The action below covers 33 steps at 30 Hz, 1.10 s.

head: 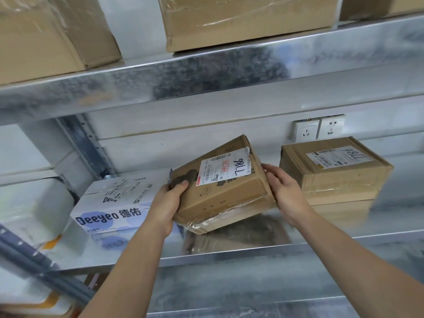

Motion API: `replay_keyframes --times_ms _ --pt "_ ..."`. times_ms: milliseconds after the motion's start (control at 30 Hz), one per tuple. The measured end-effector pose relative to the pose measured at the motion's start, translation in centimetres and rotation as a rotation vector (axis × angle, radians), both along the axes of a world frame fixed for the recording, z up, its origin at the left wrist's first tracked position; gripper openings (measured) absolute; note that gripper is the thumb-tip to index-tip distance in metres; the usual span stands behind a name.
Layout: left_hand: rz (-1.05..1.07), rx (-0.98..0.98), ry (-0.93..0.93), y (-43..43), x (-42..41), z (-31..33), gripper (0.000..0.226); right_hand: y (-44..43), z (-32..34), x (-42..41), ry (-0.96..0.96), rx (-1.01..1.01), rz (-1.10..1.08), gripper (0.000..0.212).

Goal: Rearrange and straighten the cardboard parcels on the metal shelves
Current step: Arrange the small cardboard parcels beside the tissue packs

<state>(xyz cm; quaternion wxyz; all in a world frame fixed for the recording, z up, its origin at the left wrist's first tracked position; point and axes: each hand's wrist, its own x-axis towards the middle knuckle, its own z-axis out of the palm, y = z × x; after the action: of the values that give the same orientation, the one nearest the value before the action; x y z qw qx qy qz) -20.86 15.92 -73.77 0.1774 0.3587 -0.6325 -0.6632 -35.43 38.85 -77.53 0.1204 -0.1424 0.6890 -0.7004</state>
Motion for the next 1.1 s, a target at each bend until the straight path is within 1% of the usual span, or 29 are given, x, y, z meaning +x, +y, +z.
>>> replay_keyframes --times_ms 33,100,200,233,300,467,533,600,700,767,833,967,1100 --pt "0.004 -0.022 0.002 0.0 -0.2 0.0 0.033 0.0 -0.1 -0.3 0.070 0.090 -0.017 0.032" --pt "0.012 -0.055 0.008 0.1 -0.6 0.1 0.034 -0.2 0.4 -0.5 0.125 0.221 -0.036 0.035" --pt "0.016 -0.091 0.001 0.1 -1.3 0.2 0.034 -0.5 1.1 -0.8 0.077 0.325 -0.039 0.037" --pt "0.012 -0.098 -0.004 0.2 -1.5 0.2 0.033 -0.6 1.3 -0.9 0.029 0.323 -0.046 0.041" --pt "-0.002 -0.097 -0.010 0.3 -1.9 0.2 0.030 -0.7 1.6 -0.9 -0.067 0.256 -0.043 0.046" --pt "-0.019 -0.130 -0.026 0.1 -2.7 0.2 0.019 -1.0 2.6 -0.6 -0.269 0.041 0.021 0.045" --pt "-0.031 -0.151 -0.047 -0.1 -2.9 0.1 0.012 -1.1 2.8 -0.8 -0.318 0.016 0.059 0.044" --pt "-0.044 -0.158 -0.064 -0.1 -3.1 0.1 0.013 -1.4 2.7 -1.0 -0.328 0.026 0.097 0.038" --pt "-0.056 -0.143 -0.076 -0.1 -3.3 0.1 0.045 -1.7 2.3 -1.6 -0.318 0.046 0.140 0.029" --pt "-0.049 -0.143 -0.078 -0.2 -3.5 -0.1 0.054 -1.9 2.2 -1.7 -0.310 0.059 0.144 0.025" --pt "-0.034 -0.155 -0.080 -0.3 -3.7 -0.4 0.049 -2.1 2.2 -1.9 -0.305 0.069 0.131 0.024" --pt "-0.015 -0.184 -0.073 -0.5 -4.1 -0.9 0.029 -2.3 2.1 -2.3 -0.287 0.119 0.117 0.023" --pt "-0.016 -0.170 -0.078 -0.4 -4.1 -0.9 0.038 -2.3 2.4 -2.3 -0.285 0.146 0.111 0.019"
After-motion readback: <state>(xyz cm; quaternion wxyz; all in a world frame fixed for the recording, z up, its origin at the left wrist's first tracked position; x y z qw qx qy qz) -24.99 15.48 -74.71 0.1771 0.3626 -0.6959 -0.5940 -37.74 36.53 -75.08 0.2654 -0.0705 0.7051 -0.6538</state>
